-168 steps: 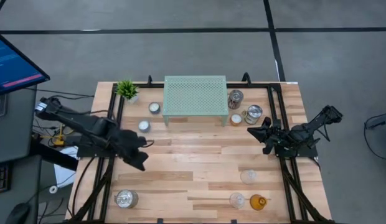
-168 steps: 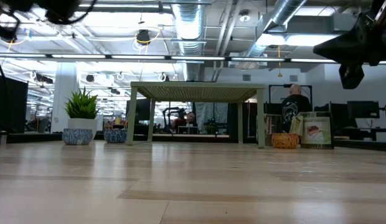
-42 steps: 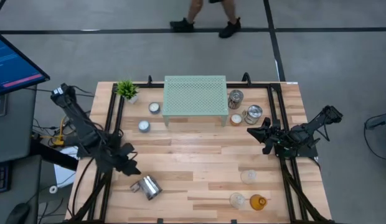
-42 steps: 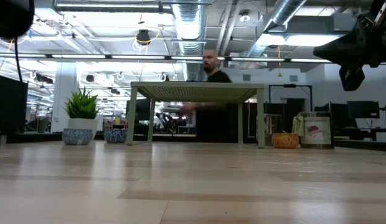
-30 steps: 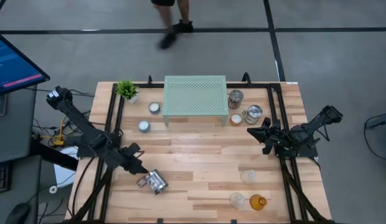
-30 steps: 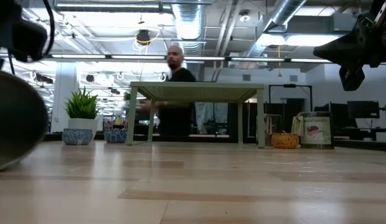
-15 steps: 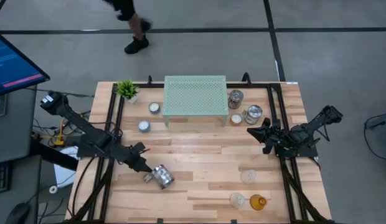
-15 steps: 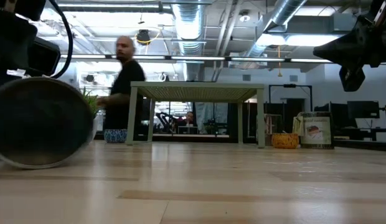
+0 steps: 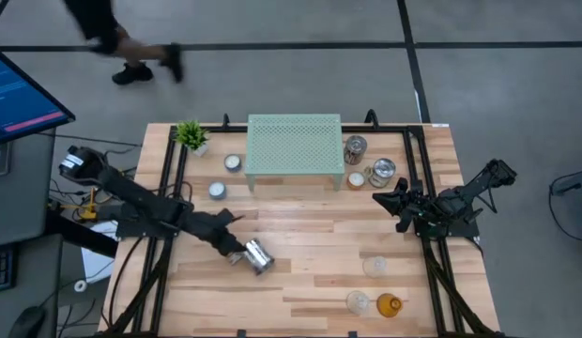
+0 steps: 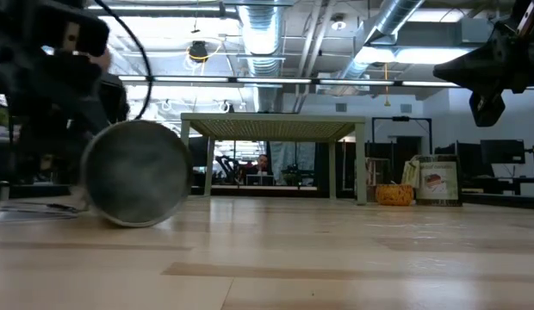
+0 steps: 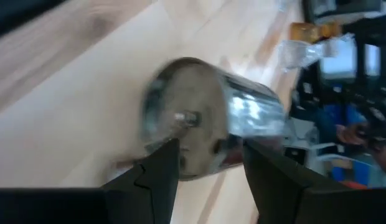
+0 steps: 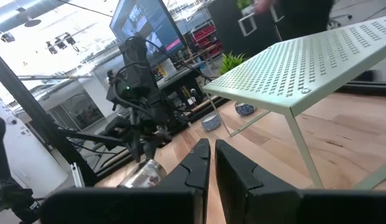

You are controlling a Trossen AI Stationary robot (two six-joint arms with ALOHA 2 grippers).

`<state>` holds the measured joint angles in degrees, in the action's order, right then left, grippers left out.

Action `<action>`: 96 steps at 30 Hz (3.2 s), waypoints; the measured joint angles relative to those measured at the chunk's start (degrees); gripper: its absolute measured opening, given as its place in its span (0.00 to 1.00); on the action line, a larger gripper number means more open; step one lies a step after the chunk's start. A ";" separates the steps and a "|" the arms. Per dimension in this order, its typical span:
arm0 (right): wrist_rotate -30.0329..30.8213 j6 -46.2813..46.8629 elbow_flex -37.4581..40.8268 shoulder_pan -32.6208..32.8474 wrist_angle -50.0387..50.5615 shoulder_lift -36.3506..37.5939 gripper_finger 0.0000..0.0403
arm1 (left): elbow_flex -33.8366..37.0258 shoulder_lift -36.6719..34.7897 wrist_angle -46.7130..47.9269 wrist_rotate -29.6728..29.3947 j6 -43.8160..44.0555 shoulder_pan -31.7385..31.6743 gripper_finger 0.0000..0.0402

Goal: Pick & Place candle stick holders
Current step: Put the bottom silver scented candle on the shelf

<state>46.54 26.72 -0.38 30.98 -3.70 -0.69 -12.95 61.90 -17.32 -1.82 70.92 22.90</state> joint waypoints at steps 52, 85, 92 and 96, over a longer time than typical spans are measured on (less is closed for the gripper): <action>4.19 -11.51 -20.80 -7.14 -6.18 -33.16 0.04 | 0.00 9.54 -13.79 -8.40 -0.52 -3.43 0.00; -47.89 -46.13 -101.96 -25.68 42.67 -114.55 0.68 | -0.02 8.34 -13.51 7.10 -1.25 -3.30 0.00; -48.07 -49.62 -122.02 -25.30 58.55 -129.81 0.76 | -0.06 2.02 -10.92 12.25 -0.78 -2.08 0.00; -47.77 -50.68 -129.20 -25.20 62.58 -134.92 0.87 | -0.04 -4.52 -4.64 14.98 1.48 0.32 0.00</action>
<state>-1.23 -23.95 -129.59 5.79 58.88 -135.61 -12.99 57.37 -21.96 13.16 72.40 23.21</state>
